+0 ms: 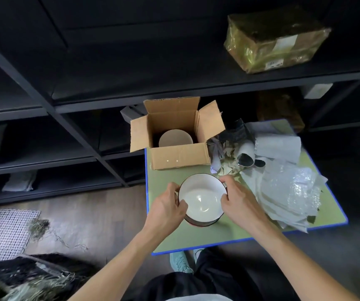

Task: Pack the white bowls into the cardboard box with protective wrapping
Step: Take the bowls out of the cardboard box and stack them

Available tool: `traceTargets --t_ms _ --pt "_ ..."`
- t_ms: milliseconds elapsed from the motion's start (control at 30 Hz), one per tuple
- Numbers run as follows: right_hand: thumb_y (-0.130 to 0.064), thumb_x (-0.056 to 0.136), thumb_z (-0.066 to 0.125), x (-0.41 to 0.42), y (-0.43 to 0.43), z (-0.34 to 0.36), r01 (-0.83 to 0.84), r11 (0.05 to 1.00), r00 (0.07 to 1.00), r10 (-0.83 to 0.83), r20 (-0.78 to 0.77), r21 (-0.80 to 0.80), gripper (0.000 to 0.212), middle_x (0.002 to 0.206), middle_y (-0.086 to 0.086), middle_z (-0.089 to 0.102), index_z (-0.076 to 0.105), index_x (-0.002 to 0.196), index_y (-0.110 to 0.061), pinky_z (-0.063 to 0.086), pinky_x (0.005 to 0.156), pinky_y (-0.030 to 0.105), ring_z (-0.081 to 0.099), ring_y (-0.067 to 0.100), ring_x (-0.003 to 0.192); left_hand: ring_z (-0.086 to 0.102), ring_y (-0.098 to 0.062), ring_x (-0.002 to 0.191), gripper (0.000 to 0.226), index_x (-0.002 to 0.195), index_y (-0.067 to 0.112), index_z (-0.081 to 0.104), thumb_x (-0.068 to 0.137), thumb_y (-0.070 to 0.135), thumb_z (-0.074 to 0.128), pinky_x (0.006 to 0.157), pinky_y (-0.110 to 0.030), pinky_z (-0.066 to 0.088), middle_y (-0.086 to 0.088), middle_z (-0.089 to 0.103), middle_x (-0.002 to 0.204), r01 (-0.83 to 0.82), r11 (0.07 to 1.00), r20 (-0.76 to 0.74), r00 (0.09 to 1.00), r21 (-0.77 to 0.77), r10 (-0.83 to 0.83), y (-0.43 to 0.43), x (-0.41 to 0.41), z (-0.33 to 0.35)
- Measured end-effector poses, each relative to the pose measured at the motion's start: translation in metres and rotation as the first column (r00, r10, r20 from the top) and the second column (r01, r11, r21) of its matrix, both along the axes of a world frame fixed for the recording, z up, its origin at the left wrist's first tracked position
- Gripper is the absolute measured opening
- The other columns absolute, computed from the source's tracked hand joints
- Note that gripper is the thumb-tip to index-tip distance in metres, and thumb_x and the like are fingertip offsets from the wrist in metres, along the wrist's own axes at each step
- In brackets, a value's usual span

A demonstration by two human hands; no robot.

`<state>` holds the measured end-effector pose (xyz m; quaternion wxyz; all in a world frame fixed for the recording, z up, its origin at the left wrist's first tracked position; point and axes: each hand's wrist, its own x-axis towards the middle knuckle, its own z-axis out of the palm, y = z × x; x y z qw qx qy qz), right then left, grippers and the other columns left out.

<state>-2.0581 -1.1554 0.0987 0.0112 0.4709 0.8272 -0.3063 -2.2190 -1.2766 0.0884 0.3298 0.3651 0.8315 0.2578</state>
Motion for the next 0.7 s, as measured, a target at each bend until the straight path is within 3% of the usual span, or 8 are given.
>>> traceTargets --t_ms 100,233,533,700 --pt "-0.009 0.094 0.045 0.000 -0.006 -0.007 -0.003 0.998 1.000 0.001 0.030 0.063 0.037 0.118 0.007 0.052 0.043 0.130 -0.019 0.040 0.072 0.037 0.057 0.033 0.099 0.056 -0.019 0.066 0.023 0.112 0.025 0.046 0.089 0.022 0.050 0.052 -0.031 0.038 -0.001 0.061 0.075 0.008 1.000 -0.049 0.999 -0.020 -0.009 0.000 0.001 -0.003" --pt "-0.010 0.096 0.045 0.002 -0.012 -0.016 -0.020 0.994 0.998 0.014 0.057 0.109 0.040 0.124 0.008 0.048 0.042 0.134 -0.020 0.033 0.065 0.033 0.061 0.033 0.092 0.059 -0.021 0.071 0.023 0.112 0.027 0.046 0.091 0.024 0.051 0.053 -0.031 0.039 -0.003 0.063 0.077 0.013 1.000 -0.060 0.998 -0.017 -0.014 -0.002 0.001 -0.005" --pt "-0.014 0.097 0.045 0.001 -0.006 -0.015 -0.025 0.995 0.999 0.020 0.047 0.097 0.036 0.120 0.007 0.051 0.045 0.133 -0.019 0.047 0.079 0.040 0.059 0.033 0.100 0.059 -0.023 0.070 0.022 0.116 0.024 0.047 0.094 0.029 0.051 0.059 -0.034 0.046 -0.003 0.064 0.074 0.052 0.999 -0.123 0.991 0.002 -0.051 0.002 -0.006 -0.013" --pt "-0.018 0.097 0.049 -0.003 0.000 -0.012 -0.049 0.984 0.998 0.041 0.051 0.173 0.038 0.116 0.005 0.051 0.047 0.135 -0.021 0.048 0.076 0.040 0.060 0.030 0.097 0.055 -0.021 0.064 0.020 0.113 0.021 0.054 0.096 0.032 0.048 0.066 -0.038 0.052 0.003 0.061 0.066 0.098 0.995 -0.242 0.966 0.032 -0.088 0.009 -0.018 -0.014"
